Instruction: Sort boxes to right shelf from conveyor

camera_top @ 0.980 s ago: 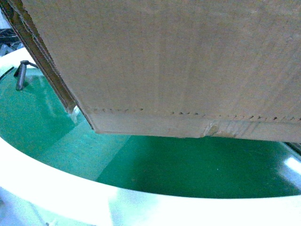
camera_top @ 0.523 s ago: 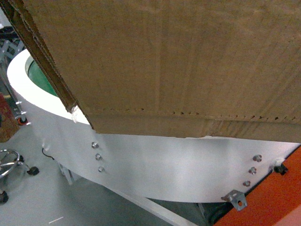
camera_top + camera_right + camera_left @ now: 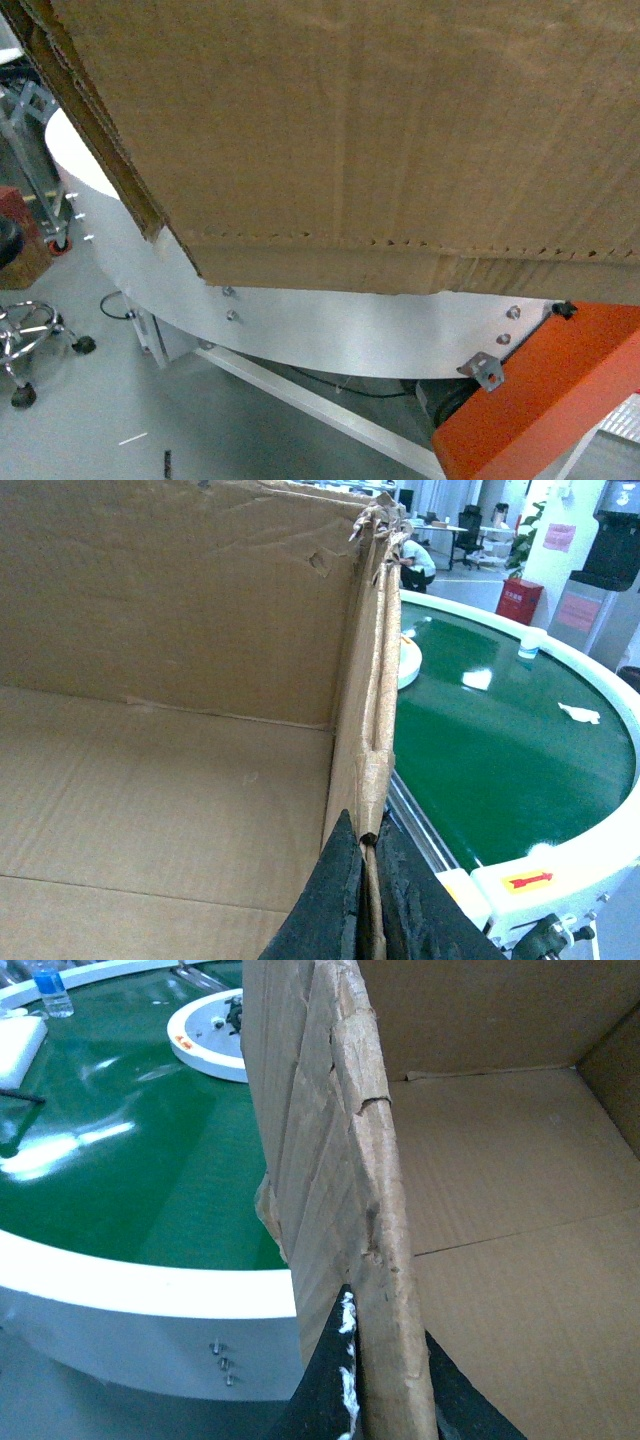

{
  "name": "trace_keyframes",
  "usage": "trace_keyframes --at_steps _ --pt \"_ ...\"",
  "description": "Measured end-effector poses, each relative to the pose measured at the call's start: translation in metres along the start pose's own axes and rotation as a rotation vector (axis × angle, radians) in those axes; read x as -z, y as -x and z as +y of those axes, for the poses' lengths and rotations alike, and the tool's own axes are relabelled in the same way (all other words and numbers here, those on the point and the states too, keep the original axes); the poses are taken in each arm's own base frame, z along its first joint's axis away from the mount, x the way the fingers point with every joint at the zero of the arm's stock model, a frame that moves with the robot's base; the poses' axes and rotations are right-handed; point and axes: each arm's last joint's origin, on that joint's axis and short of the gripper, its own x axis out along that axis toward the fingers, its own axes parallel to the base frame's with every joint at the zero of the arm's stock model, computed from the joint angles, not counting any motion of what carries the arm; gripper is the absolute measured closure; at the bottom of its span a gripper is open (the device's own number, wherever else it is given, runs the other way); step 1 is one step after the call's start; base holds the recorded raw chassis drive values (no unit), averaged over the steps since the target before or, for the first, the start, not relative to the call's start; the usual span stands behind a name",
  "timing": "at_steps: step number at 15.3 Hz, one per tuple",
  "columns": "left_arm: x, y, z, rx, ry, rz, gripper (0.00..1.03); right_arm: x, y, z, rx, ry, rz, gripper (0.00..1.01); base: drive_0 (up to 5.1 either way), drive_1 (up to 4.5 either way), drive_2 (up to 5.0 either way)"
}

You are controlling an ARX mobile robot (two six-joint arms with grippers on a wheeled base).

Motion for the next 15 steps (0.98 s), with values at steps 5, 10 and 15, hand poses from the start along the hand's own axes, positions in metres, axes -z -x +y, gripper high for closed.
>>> trace_keyframes --at_steps 5,10,15 --pt "-0.0014 0.0017 0.0002 0.000 0.000 -0.006 1.00 -0.0006 0.0002 0.0004 -0.004 0.000 -0.006 0.99 0.0 -4.12 4.1" --pt "-0.0013 0.0015 0.0001 0.000 0.000 -0.006 1.00 -0.0005 0.0002 0.0001 -0.002 0.000 -0.005 0.99 -2.1 -2.12 -2.1" --pt "-0.0013 0.0015 0.0001 -0.001 0.000 -0.006 1.00 -0.0005 0.0001 0.0003 -0.003 0.000 -0.005 0.99 -1.8 -1.79 -1.8"
